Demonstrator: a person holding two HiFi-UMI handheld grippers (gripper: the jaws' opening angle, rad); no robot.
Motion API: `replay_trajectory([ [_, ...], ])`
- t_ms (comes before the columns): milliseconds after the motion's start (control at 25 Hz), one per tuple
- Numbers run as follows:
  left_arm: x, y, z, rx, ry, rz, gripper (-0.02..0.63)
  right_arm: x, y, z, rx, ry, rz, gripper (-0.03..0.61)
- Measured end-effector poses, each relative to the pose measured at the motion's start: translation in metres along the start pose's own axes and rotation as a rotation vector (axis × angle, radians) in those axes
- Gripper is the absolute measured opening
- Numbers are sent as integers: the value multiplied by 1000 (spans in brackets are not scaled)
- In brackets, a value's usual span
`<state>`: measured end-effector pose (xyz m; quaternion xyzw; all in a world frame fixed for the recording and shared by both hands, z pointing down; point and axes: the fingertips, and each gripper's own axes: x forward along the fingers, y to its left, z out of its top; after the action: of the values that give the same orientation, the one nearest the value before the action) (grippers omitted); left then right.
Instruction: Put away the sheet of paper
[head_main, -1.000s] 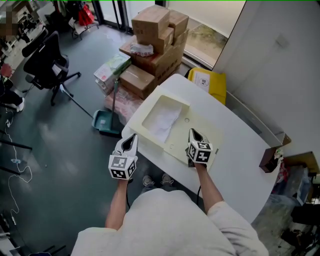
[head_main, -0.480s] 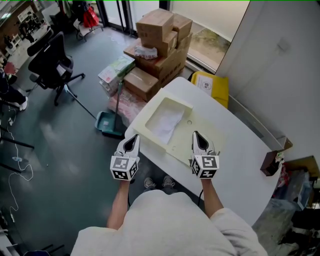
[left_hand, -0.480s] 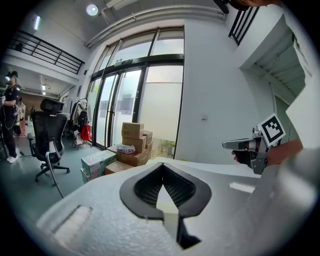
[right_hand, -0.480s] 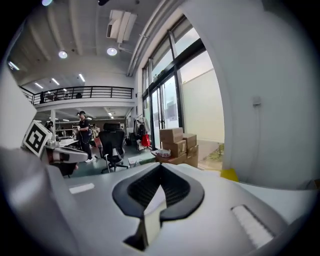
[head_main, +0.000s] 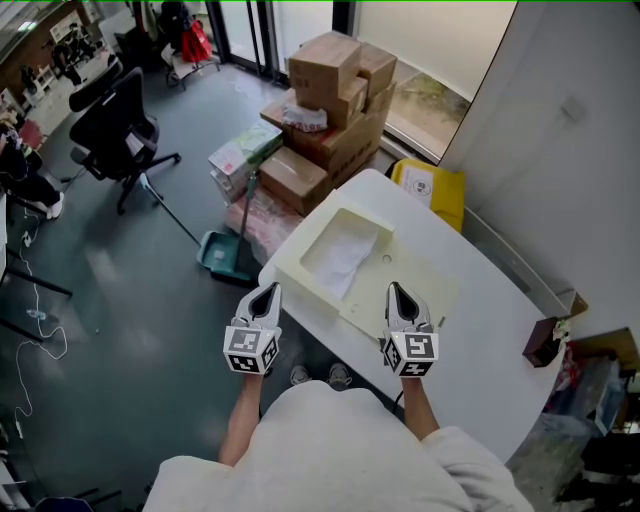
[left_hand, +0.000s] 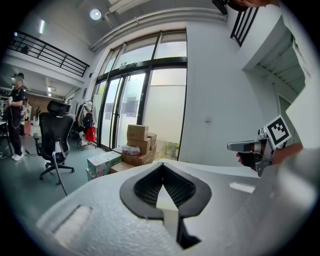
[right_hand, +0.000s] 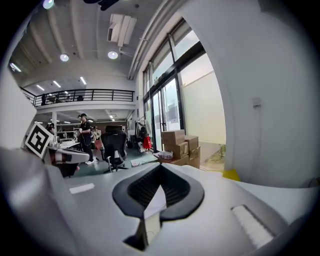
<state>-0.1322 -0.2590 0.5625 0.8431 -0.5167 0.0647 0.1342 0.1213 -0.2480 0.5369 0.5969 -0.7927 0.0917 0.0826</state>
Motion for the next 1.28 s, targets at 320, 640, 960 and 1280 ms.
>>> replay_trajectory([
  [320, -7, 6, 0, 3, -3, 12, 3, 4, 1, 0, -23, 11, 0, 0],
  [640, -10, 4, -1, 6, -2, 9, 3, 4, 3, -2, -36, 18, 3, 0],
  [960, -11, 5, -3, 3, 4, 10, 3, 3, 5, -2, -40, 25, 7, 0],
  [1280, -13, 3, -4, -2, 5, 11, 3, 3, 6, -4, -38, 33, 11, 0],
])
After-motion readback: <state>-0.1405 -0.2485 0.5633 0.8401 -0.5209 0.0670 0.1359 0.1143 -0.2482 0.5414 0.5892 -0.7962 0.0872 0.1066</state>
